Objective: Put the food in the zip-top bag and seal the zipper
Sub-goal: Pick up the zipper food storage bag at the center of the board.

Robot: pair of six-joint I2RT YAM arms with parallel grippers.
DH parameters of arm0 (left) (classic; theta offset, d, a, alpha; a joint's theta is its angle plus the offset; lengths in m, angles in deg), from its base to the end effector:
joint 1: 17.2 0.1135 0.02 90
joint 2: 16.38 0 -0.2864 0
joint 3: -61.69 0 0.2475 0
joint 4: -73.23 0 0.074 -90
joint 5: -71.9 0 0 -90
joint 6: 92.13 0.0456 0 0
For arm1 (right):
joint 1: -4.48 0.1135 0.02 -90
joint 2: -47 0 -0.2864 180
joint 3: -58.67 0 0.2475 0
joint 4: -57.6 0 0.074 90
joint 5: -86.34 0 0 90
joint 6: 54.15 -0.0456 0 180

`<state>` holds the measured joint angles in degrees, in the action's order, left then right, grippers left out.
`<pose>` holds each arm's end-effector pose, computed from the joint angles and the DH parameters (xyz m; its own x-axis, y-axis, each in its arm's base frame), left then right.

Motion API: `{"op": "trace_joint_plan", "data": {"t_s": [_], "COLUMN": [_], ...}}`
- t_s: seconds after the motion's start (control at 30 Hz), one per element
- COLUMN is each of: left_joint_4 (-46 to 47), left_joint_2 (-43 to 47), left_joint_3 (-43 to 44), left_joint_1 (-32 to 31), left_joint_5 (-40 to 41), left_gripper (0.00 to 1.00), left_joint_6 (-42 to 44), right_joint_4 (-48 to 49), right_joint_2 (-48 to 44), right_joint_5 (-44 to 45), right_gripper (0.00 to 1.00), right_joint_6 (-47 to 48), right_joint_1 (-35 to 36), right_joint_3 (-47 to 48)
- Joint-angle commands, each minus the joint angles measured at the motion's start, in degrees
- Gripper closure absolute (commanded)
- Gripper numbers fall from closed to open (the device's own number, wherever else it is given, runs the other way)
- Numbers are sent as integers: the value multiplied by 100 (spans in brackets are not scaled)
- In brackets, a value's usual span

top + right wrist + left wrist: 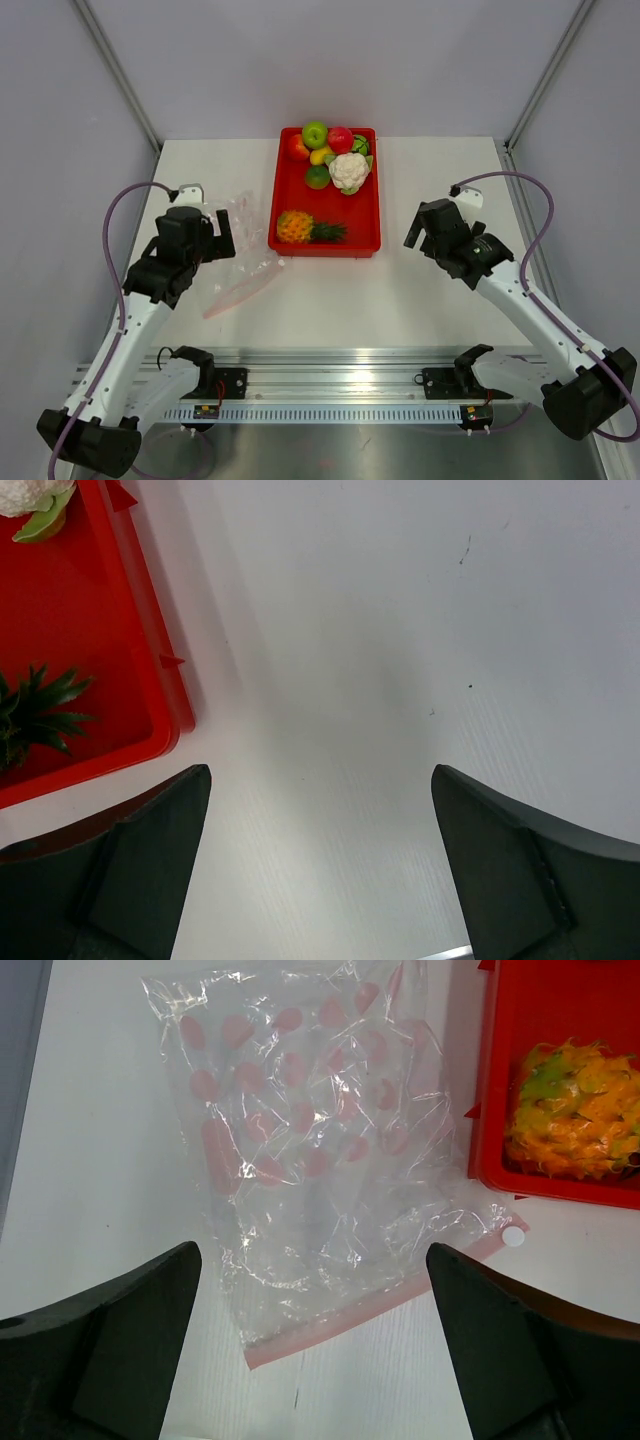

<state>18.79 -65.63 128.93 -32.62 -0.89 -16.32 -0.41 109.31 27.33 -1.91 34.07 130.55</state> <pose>0.1607 -0.0303 0.3371 -0.5613 -0.0881 -0.8229 -0.1166 0.9928 -0.0268 0.1907 0.0813 0.3236 -0.5917 0.2677 -0.7604 0.2986 0.9489 0.1017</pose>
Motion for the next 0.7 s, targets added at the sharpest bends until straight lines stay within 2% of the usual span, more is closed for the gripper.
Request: {"op": "trace_joint_plan", "data": {"t_s": [0.0,0.17,0.33,0.43,0.53,0.67], "left_joint_4": [121,-880,-662,-565,-504,-574], "left_joint_2": [-102,-1111,-1280,-1446,-1762,-2158], "left_joint_3": [242,989,893,717,524,357], "left_joint_1": [-22,-22,-84,-119,-426,-1243], "left_joint_5": [264,406,519,765,915,1477], "left_gripper": [1,1,2,6,9,10], "left_joint_6": [136,-13,145,259,303,233], "right_joint_4": [320,356,373,382,505,558], "right_joint_2": [-139,-192,-227,-271,-368,-421], "right_joint_5": [224,119,22,-57,-127,-180], "right_gripper": [1,1,1,0,1,1], "right_joint_6": [110,128,76,49,58,84], "right_joint_1": [30,21,21,30,21,21], "right_joint_3": [-71,-133,-168,-194,-274,-274]}}
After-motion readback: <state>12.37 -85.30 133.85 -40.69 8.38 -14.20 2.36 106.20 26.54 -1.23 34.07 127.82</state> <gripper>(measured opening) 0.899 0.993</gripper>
